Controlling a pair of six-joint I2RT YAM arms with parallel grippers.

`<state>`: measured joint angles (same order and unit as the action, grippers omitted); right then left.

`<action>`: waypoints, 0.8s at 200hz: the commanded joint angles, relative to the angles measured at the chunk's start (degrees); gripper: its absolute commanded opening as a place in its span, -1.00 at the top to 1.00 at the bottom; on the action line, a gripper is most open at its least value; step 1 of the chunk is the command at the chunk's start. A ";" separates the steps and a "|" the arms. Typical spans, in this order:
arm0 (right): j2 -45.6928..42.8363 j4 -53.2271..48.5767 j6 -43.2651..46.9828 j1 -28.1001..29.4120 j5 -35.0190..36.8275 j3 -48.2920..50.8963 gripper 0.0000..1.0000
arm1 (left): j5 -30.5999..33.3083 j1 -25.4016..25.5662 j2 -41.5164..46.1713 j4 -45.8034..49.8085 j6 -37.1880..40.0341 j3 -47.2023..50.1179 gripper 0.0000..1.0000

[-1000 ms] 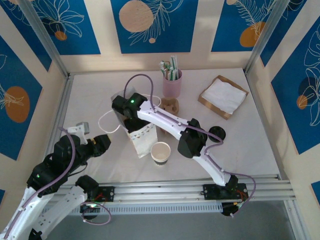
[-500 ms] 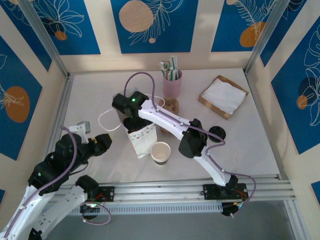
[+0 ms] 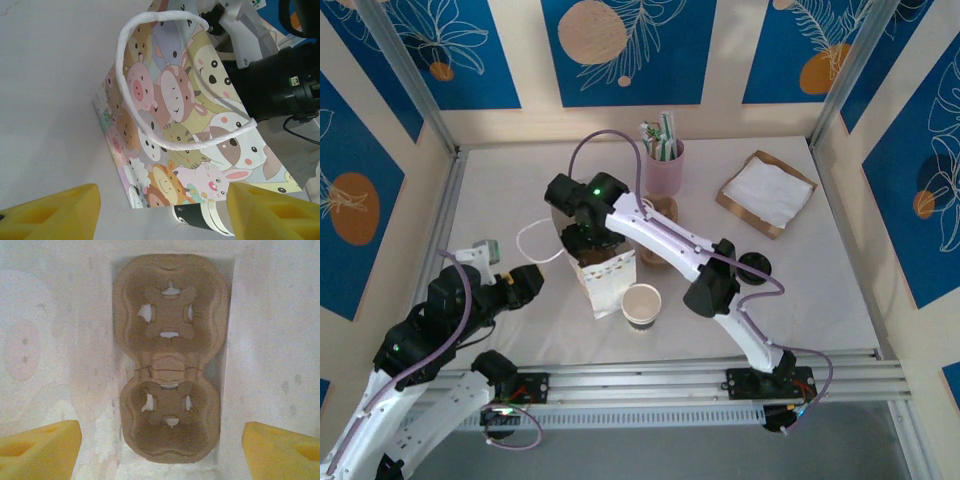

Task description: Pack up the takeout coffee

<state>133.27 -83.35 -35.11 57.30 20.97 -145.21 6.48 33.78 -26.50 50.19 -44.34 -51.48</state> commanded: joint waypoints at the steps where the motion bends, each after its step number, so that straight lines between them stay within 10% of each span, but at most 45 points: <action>1: -4.32 -0.54 0.43 0.35 -0.42 -1.95 -0.69 | -0.23 0.50 -0.57 -0.10 1.90 -2.33 -0.36; 105: -13.35 7.11 3.78 1.16 -3.82 0.01 -0.74 | -3.40 0.48 -1.08 0.94 5.83 -11.42 -0.99; 160: -17.65 11.27 6.13 1.30 -5.22 1.49 -0.80 | -2.96 0.51 -3.94 1.76 7.99 -16.20 -1.00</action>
<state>119.39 -74.76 -30.98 58.17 17.74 -144.70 4.08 33.78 -28.80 50.96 -38.41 -65.14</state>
